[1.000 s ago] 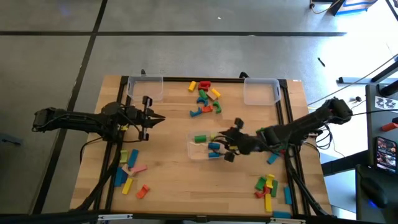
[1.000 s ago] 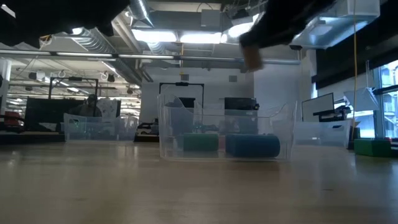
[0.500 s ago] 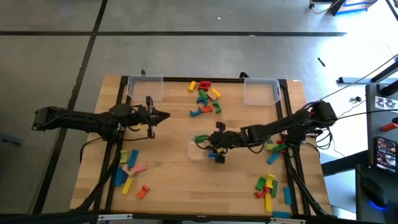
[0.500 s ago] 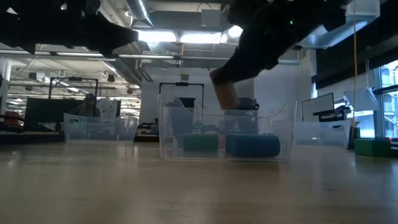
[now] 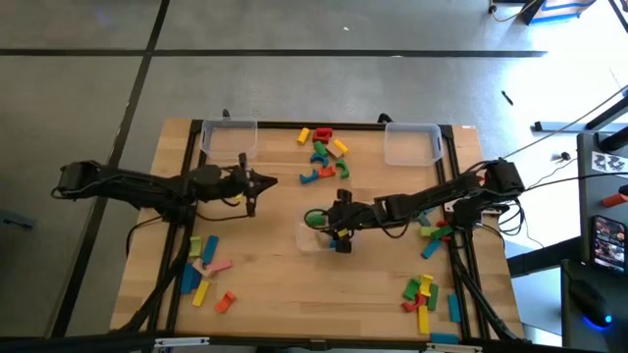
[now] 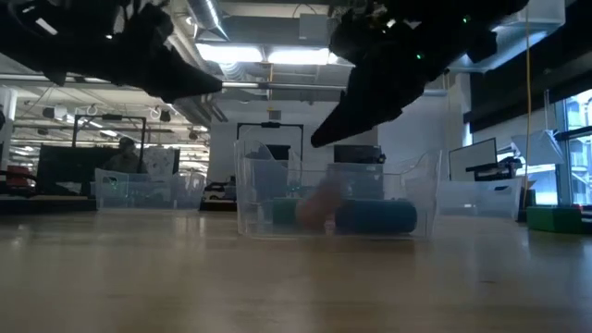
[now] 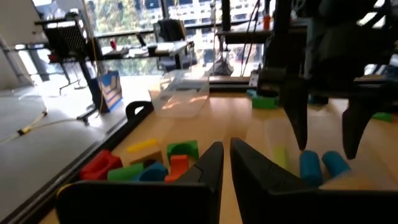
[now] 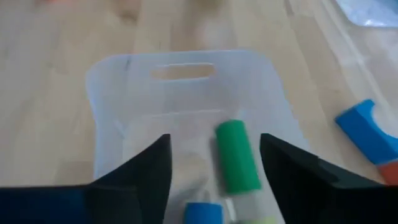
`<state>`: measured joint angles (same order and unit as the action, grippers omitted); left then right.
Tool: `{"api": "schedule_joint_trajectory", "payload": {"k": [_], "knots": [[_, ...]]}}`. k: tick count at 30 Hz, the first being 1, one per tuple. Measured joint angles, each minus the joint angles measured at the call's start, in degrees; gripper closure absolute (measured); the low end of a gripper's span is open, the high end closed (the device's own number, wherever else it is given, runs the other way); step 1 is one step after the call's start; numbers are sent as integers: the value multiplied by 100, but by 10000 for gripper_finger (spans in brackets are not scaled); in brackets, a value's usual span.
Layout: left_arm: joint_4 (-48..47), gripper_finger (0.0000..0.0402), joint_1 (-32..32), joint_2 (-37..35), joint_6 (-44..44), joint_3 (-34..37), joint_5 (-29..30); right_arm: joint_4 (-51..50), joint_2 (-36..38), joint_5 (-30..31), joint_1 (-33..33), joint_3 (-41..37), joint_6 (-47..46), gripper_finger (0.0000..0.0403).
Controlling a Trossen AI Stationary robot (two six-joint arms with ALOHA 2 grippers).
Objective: Sort blocks by size
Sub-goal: Put the yellow cylindrical block into the bottom transparent bin
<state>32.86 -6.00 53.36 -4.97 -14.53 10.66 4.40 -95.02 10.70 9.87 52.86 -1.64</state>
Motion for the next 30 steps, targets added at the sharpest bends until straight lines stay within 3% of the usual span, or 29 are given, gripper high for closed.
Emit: {"api": "schedule_joint_trajectory", "payload": {"k": [4,9,15,18,22,26,30], "knots": [[27,377,-4,423,37,-192,107,-622,376,45,48,0,227,135],[-29,377,-6,1119,50,-760,708,-951,971,181,109,-338,345,130],[-1373,377,-333,2048,575,-1948,1102,-410,1849,514,99,-1341,324,130],[-2245,377,-680,2431,958,-2541,1127,-139,2394,621,105,-1792,112,130],[-2738,376,-1073,2812,1102,-3078,1099,248,3067,623,105,-2415,-217,130],[-2973,348,-1552,3060,1240,-3387,1046,720,3432,632,100,-2928,-492,130],[-3109,286,-2084,3379,1641,-3517,544,1110,3468,625,101,-3219,-640,129]]}}
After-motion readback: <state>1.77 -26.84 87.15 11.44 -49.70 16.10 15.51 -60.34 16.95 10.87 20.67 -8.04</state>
